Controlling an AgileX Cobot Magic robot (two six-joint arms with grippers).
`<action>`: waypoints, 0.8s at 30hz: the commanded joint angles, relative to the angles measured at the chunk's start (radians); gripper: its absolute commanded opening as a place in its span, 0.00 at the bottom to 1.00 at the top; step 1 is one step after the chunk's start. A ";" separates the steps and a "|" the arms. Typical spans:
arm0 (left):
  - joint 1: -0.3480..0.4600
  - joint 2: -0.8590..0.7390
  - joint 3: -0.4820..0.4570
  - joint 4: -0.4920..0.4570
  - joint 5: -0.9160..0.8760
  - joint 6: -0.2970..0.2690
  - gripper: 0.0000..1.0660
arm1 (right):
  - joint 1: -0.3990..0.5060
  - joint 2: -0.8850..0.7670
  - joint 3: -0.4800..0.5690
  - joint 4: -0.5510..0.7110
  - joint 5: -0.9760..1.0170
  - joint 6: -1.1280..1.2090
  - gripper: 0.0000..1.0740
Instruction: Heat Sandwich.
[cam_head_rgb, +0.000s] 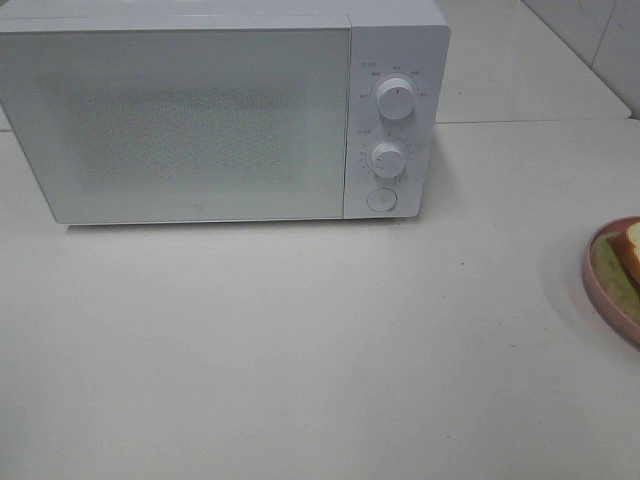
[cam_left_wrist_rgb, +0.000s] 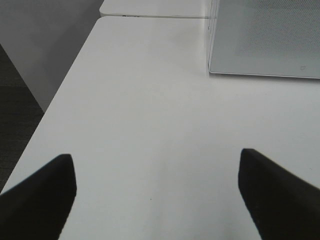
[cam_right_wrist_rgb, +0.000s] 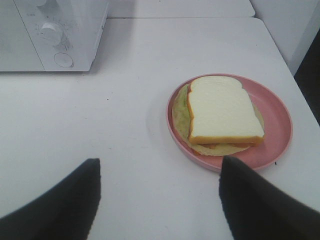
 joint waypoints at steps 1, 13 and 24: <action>0.001 -0.019 0.003 -0.002 0.003 -0.003 0.78 | 0.004 -0.020 -0.001 0.001 -0.008 -0.002 0.61; 0.001 -0.019 0.003 -0.002 0.003 -0.003 0.78 | 0.004 -0.020 -0.001 0.001 -0.008 -0.002 0.61; 0.001 -0.019 0.003 -0.002 0.003 -0.003 0.78 | 0.004 -0.020 -0.001 0.001 -0.008 -0.002 0.61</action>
